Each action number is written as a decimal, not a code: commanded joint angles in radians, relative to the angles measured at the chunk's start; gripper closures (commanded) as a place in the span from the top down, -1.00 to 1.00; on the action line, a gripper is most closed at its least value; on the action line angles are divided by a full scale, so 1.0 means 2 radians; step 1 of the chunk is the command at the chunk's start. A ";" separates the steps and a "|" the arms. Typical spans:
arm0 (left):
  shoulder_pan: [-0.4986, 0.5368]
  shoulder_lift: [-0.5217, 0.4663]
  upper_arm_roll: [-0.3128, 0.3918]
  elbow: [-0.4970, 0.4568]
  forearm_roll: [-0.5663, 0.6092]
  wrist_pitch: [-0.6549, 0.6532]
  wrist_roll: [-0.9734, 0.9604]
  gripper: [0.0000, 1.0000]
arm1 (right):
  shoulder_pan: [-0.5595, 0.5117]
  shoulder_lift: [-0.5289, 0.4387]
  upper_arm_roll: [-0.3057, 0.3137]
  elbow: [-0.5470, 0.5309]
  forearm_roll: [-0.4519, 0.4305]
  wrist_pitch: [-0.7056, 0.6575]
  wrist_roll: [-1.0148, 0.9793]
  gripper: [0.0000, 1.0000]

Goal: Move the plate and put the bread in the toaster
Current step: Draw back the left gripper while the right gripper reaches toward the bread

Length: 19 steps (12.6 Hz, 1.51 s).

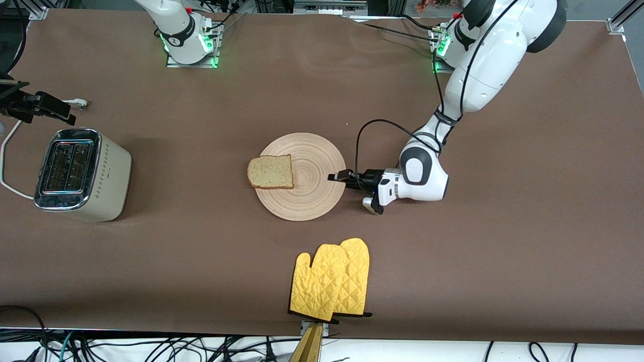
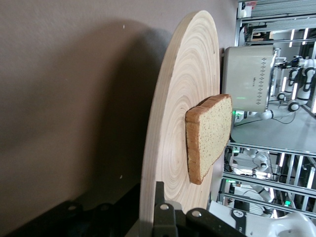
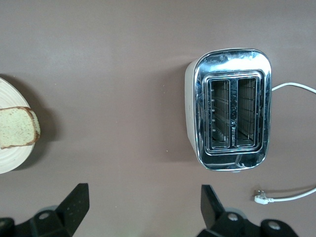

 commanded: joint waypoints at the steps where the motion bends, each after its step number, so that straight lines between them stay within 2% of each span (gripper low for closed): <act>1: -0.009 -0.005 0.005 0.005 -0.020 -0.002 0.004 -1.00 | 0.003 0.004 0.002 0.006 -0.002 -0.008 0.004 1.00; 2: -0.010 -0.005 0.005 0.005 -0.020 -0.001 0.002 -1.00 | 0.002 0.012 0.002 0.007 -0.002 -0.008 0.002 1.00; 3: -0.009 -0.006 0.005 0.004 -0.021 -0.001 0.002 -0.73 | 0.002 0.014 0.003 0.007 -0.001 -0.008 0.001 1.00; 5: -0.007 -0.008 0.005 0.002 -0.024 -0.001 0.002 0.12 | 0.003 0.038 0.005 0.005 0.000 -0.002 0.001 1.00; 6: -0.005 -0.008 0.005 0.000 -0.024 -0.001 0.007 0.16 | 0.003 0.054 0.005 0.006 0.001 -0.001 -0.005 1.00; 7: -0.002 -0.008 0.005 -0.004 -0.024 -0.002 0.008 0.47 | 0.005 0.057 0.006 0.005 0.008 -0.004 -0.019 1.00; 8: 0.008 -0.012 0.005 -0.008 -0.023 -0.004 0.008 0.99 | 0.009 0.065 0.007 0.002 0.024 -0.008 -0.022 1.00; 11: 0.054 -0.035 0.005 -0.039 -0.013 -0.022 0.011 1.00 | 0.048 0.103 0.007 -0.017 0.085 -0.005 -0.016 1.00; 12: 0.071 -0.060 0.003 -0.066 -0.013 -0.025 0.024 1.00 | 0.061 0.118 0.007 -0.024 0.121 0.002 -0.016 1.00; 15: 0.114 -0.148 0.004 -0.122 0.010 -0.025 0.027 1.00 | 0.092 0.175 0.008 -0.059 0.242 0.099 -0.016 1.00; 16: 0.123 -0.172 0.005 -0.127 0.040 -0.025 0.027 1.00 | 0.097 0.188 0.009 -0.075 0.269 0.124 -0.018 1.00; 19: 0.204 -0.260 0.005 -0.143 0.215 -0.025 0.026 1.00 | 0.105 0.221 0.031 -0.120 0.382 0.203 -0.068 1.00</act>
